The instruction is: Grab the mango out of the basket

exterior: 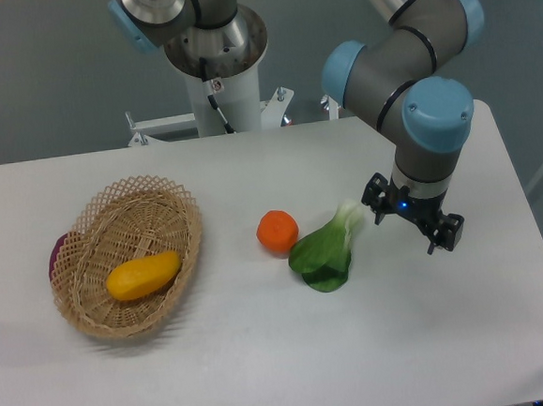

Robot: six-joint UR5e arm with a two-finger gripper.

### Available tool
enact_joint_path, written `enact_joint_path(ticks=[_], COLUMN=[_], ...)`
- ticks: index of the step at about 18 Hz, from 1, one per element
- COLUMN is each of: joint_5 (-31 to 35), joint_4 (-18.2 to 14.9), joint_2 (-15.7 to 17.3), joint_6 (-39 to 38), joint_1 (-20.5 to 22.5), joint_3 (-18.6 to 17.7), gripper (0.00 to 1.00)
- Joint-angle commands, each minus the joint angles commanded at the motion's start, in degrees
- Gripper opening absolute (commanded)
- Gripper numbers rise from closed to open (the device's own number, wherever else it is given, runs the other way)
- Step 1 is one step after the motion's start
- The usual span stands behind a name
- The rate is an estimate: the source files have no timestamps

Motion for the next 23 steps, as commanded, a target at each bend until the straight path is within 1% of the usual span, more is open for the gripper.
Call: enact_joint_path(ticks=[2,5,8,11,13,14,19,23], joint_5=[-3.1,-3.3,-3.4,-2.9,-3.0,-3.2,-3.4,-5.6], joint_4=[0.6,0.9,1.0,1.1,2.1,2.2,1.8,1.9], joint_2=[0.2,0.2,0.3,-0.3,-0.6,-0.6,0.2,1.3], joint_6=[-3.1,-5.7,-7.4,-13.0,-17.7,-18.8,-20.8,-23.0], joint_1=[0.1,-0.8,-3.3,-7.0,-9.4,-10.3,-15.2,-20.2], joint_3=[-0.5,-0.8,-1.1,-1.5,-1.5,-1.5,-1.7,-2.0], gripper=[1.00,1.00,1.00,1.00,1.00,1.00,1.00,1.00])
